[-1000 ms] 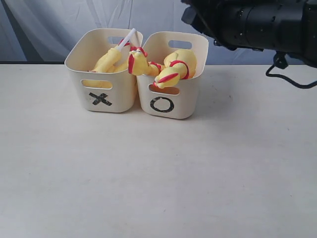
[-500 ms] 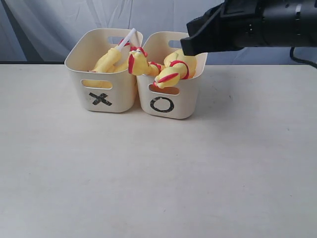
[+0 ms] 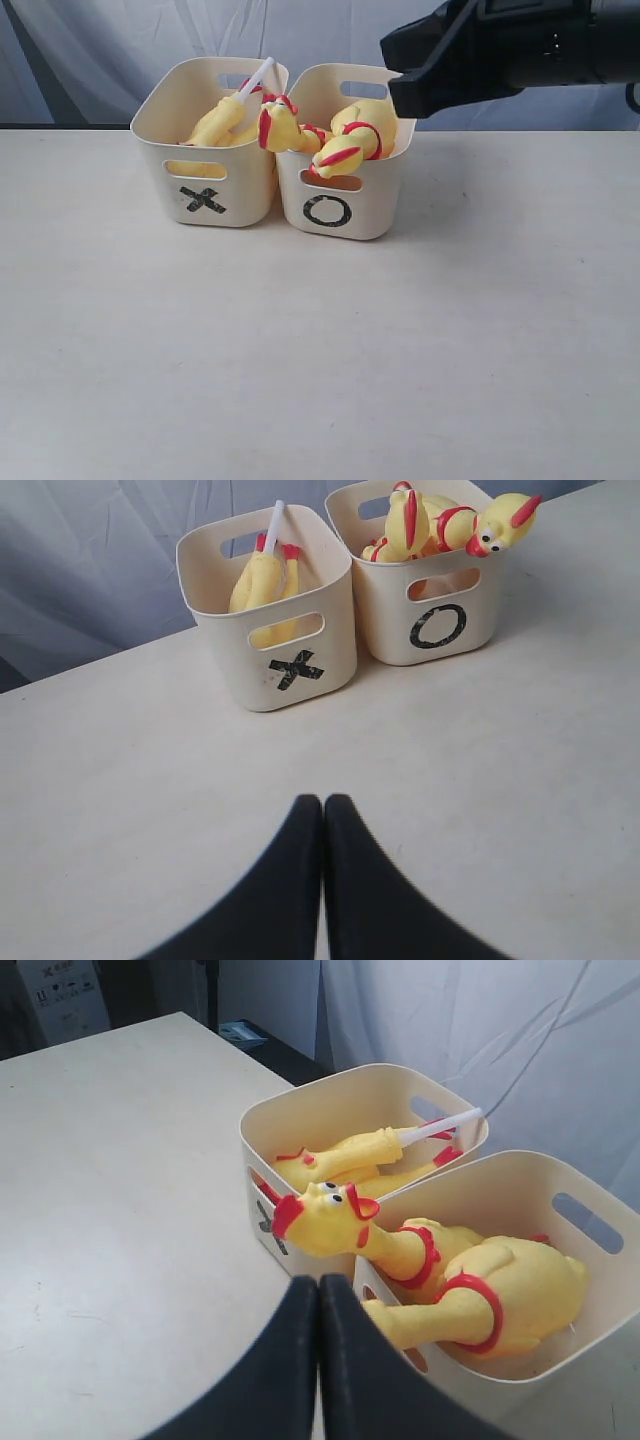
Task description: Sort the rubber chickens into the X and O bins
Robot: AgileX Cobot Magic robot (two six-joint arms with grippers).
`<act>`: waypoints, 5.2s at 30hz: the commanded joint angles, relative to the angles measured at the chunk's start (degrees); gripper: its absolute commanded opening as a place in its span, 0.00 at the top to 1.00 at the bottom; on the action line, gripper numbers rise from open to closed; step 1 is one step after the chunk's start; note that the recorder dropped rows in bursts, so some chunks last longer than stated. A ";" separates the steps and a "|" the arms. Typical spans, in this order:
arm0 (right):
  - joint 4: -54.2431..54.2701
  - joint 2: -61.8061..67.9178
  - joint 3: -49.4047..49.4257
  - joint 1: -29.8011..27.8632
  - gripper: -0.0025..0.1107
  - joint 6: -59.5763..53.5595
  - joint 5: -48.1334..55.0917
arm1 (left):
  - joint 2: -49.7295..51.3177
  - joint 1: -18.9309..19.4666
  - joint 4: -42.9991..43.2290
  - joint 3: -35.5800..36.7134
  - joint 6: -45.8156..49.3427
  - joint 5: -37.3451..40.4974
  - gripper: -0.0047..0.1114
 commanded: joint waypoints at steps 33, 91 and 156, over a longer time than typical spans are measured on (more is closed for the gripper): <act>0.60 -52.51 -0.15 -27.80 0.98 -0.11 1.45 | -9.91 8.40 0.70 0.05 -0.06 -0.44 0.95; 1.93 -70.61 14.29 -32.84 0.98 2.37 -16.82 | -9.91 12.55 -1.10 7.12 -0.06 -32.74 0.95; -24.02 -70.61 59.46 -28.74 0.98 2.37 -12.90 | -9.91 8.17 5.85 32.09 -0.04 -50.84 0.95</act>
